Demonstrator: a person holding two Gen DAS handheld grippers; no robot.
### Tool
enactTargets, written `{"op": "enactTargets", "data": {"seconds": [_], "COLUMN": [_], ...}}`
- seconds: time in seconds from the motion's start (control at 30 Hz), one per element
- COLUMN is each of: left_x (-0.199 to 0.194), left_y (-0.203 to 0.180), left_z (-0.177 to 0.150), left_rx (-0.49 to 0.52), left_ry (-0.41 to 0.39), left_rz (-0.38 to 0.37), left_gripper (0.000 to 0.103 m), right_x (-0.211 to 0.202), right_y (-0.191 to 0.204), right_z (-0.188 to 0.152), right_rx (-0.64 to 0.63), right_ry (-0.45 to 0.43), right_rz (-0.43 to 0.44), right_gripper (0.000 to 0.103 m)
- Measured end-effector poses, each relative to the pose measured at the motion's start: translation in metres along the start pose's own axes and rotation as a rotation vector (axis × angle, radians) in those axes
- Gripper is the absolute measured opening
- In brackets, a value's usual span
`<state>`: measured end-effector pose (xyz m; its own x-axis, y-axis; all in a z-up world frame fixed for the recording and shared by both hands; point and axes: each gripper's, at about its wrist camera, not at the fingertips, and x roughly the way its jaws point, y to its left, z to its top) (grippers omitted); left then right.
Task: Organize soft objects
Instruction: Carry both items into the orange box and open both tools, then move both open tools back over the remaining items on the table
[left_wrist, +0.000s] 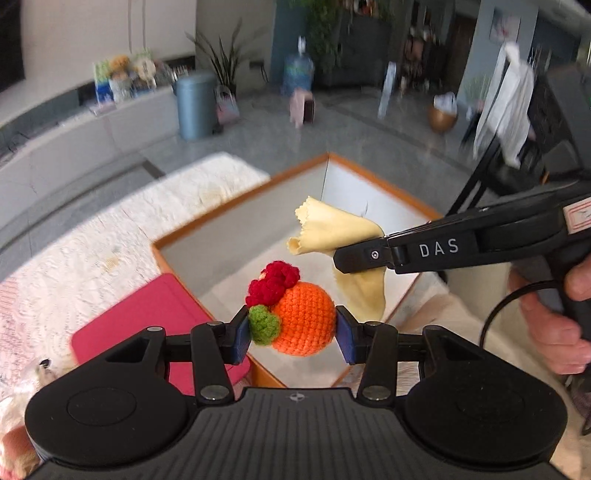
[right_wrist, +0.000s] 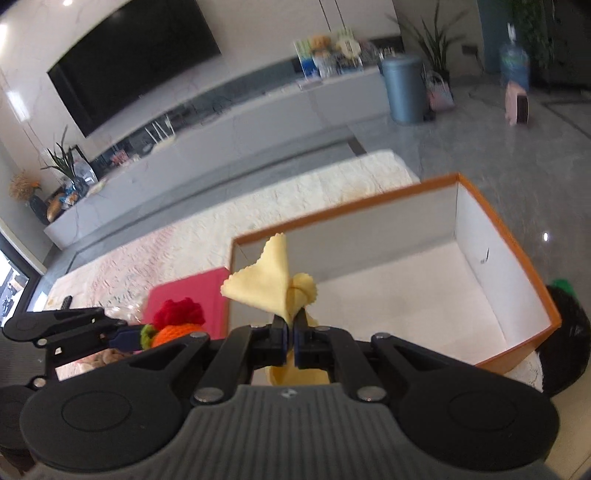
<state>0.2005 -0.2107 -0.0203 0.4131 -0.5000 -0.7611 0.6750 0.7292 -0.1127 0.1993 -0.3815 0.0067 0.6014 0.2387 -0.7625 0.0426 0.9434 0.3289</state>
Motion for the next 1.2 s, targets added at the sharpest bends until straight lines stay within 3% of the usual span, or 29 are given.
{"op": "enactTargets", "data": {"seconds": [0.13,0.27,0.53,0.7,0.77,0.83,1.2], "left_x": [0.039,0.058,0.077,0.073,0.070,0.066,-0.010], "left_y": [0.007,0.001,-0.010,-0.010,-0.008,-0.007,-0.003], "left_z": [0.008,0.010,0.008,0.002,0.002,0.000,-0.021], "left_rx": [-0.015,0.065,0.189,0.199,0.195,0.198,0.156], "left_ry": [0.169,0.272,0.405,0.408,0.397,0.379,0.254], "left_rz": [-0.026,-0.043,-0.045,-0.035,-0.035,-0.026,-0.023], "left_gripper": [0.053,0.053,0.054,0.061,0.067,0.070,0.069], "right_x": [0.041,0.079,0.114,0.116,0.113,0.107,0.066], "right_y": [-0.012,-0.028,-0.037,-0.034,-0.032,-0.029,-0.010], "right_z": [0.002,0.003,0.003,0.002,0.003,0.003,0.005], "right_rx": [-0.013,0.025,0.032,0.018,0.012,0.013,-0.013], "right_ry": [0.158,0.328,0.476,0.476,0.459,0.447,0.369], "right_rz": [-0.043,-0.042,-0.042,-0.047,-0.052,-0.053,-0.066], "right_gripper": [0.001,0.001,0.006,0.018,0.033,0.038,0.041]}}
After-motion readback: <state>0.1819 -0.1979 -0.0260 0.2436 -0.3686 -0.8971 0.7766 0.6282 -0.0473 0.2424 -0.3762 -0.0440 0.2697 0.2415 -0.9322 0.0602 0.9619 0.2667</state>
